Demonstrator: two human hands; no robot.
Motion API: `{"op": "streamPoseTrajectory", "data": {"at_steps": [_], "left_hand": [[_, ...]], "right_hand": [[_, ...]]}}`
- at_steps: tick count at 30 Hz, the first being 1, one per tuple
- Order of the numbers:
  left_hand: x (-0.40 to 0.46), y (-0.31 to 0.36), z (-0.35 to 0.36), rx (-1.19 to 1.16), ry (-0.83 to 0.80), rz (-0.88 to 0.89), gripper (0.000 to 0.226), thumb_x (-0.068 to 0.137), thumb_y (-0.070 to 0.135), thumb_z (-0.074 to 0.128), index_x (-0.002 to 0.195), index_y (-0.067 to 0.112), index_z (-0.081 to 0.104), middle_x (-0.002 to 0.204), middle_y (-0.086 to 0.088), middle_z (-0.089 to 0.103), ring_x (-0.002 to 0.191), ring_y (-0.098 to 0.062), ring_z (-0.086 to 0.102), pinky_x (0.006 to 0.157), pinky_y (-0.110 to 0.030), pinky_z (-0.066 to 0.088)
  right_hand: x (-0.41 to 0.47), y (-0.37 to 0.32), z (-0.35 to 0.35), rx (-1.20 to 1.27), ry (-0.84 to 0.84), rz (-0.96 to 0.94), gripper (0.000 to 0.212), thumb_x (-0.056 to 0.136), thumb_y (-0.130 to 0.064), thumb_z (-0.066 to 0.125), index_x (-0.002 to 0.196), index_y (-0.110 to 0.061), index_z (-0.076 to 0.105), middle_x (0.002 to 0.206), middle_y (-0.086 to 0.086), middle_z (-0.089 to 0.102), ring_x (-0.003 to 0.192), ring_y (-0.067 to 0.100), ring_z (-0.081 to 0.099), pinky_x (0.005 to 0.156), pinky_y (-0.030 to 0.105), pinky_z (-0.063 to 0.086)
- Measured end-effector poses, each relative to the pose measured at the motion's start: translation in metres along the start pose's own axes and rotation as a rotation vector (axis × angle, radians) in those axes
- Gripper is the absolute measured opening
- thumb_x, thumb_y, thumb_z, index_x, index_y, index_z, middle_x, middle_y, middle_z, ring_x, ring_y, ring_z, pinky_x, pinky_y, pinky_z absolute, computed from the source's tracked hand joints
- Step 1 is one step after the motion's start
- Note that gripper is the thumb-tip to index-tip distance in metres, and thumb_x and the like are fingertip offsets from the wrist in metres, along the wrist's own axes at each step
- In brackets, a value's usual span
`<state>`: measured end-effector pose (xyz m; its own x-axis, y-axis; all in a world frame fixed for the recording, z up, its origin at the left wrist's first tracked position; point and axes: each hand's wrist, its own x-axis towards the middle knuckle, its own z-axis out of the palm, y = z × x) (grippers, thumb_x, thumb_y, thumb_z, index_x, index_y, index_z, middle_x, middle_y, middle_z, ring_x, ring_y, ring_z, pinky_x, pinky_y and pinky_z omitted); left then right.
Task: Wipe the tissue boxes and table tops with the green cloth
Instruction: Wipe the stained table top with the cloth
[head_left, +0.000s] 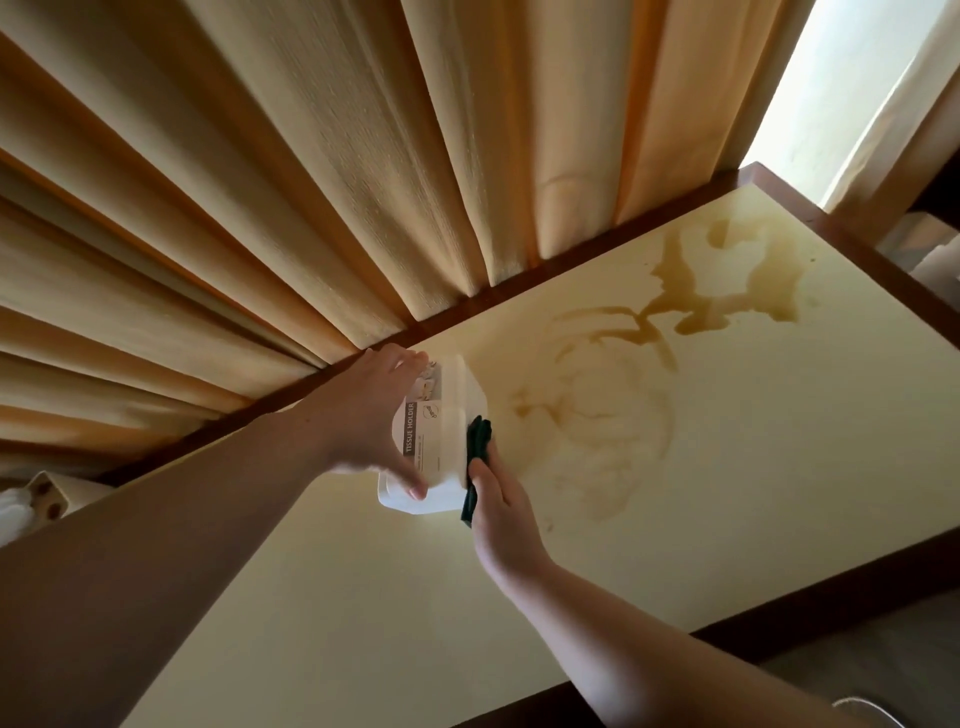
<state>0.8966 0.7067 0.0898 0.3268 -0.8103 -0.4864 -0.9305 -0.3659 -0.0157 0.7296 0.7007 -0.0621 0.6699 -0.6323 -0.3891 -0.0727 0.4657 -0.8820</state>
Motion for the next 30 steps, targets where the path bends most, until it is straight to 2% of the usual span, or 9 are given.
{"op": "streamPoseTrajectory", "data": {"at_steps": [4,7,11,15,17,20,23,27,30], "left_hand": [[0.002,0.001,0.000,-0.006,-0.003,0.004,0.151,0.039,0.069,0.095,0.160,0.025,0.016,0.152,0.011,0.028,0.135,-0.010,0.030,0.103,-0.026,0.032],[0.002,0.001,0.000,-0.023,-0.005,0.006,0.150,0.040,0.066,0.096,0.160,0.025,0.016,0.153,0.010,0.026,0.136,-0.011,0.030,0.104,-0.027,0.033],[0.001,-0.001,-0.001,-0.022,-0.015,0.013,0.150,0.039,0.069,0.095,0.159,0.026,0.016,0.153,0.010,0.026,0.138,-0.013,0.030,0.109,-0.030,0.035],[0.000,-0.001,-0.002,0.000,-0.016,0.025,0.151,0.041,0.070,0.093,0.160,0.023,0.014,0.154,0.009,0.025,0.140,-0.013,0.028,0.113,-0.033,0.034],[0.000,-0.001,-0.002,0.004,-0.019,0.025,0.151,0.041,0.070,0.093,0.160,0.023,0.013,0.155,0.009,0.024,0.141,-0.013,0.028,0.113,-0.032,0.033],[-0.001,-0.001,-0.003,-0.005,-0.015,0.025,0.151,0.041,0.069,0.094,0.161,0.024,0.014,0.154,0.009,0.025,0.140,-0.013,0.028,0.111,-0.031,0.033],[-0.002,0.000,-0.002,-0.030,-0.009,0.023,0.151,0.041,0.067,0.095,0.161,0.024,0.014,0.155,0.010,0.025,0.141,-0.012,0.027,0.110,-0.029,0.031],[-0.003,0.000,-0.002,-0.047,0.008,0.029,0.150,0.041,0.066,0.096,0.161,0.024,0.016,0.155,0.010,0.026,0.142,-0.012,0.027,0.111,-0.029,0.032],[-0.004,-0.001,-0.001,-0.061,0.013,0.028,0.149,0.041,0.065,0.096,0.161,0.024,0.018,0.155,0.010,0.027,0.142,-0.012,0.027,0.111,-0.029,0.031]], "right_hand": [[0.026,-0.036,0.005,-0.016,0.071,-0.042,0.044,0.098,-0.029,0.036,0.134,-0.038,0.059,0.105,0.000,0.074,0.099,0.024,0.068,0.087,0.047,0.055],[0.057,-0.058,0.005,-0.036,0.081,-0.052,0.037,0.096,-0.034,0.037,0.123,-0.034,0.063,0.103,0.003,0.073,0.097,0.029,0.067,0.092,0.051,0.052],[0.071,-0.054,-0.004,-0.062,0.074,0.040,0.044,0.108,-0.028,0.037,0.149,-0.036,0.051,0.125,-0.015,0.058,0.115,0.014,0.054,0.100,0.033,0.038],[0.046,-0.021,-0.005,-0.009,0.086,0.027,0.043,0.107,-0.024,0.039,0.137,-0.049,0.057,0.128,-0.022,0.065,0.119,0.004,0.060,0.102,0.029,0.044],[0.022,-0.004,-0.001,0.015,0.093,0.025,0.049,0.107,-0.016,0.038,0.142,-0.046,0.055,0.136,-0.023,0.062,0.126,-0.005,0.055,0.105,0.023,0.042],[-0.007,0.008,0.003,0.031,0.072,0.039,0.051,0.104,-0.026,0.037,0.151,-0.043,0.047,0.142,-0.022,0.059,0.130,-0.001,0.054,0.114,0.036,0.044],[-0.009,-0.016,0.006,0.096,0.035,0.073,0.049,0.108,-0.020,0.038,0.144,-0.052,0.050,0.124,-0.035,0.065,0.116,-0.007,0.061,0.102,0.033,0.052],[0.015,-0.060,0.010,0.059,0.068,0.014,0.040,0.107,-0.017,0.041,0.131,-0.042,0.061,0.113,0.003,0.073,0.115,0.029,0.064,0.102,0.051,0.047],[0.046,-0.070,0.010,0.028,0.068,-0.016,0.036,0.104,-0.027,0.039,0.117,-0.049,0.064,0.105,0.008,0.073,0.095,0.027,0.069,0.089,0.051,0.054]]}}
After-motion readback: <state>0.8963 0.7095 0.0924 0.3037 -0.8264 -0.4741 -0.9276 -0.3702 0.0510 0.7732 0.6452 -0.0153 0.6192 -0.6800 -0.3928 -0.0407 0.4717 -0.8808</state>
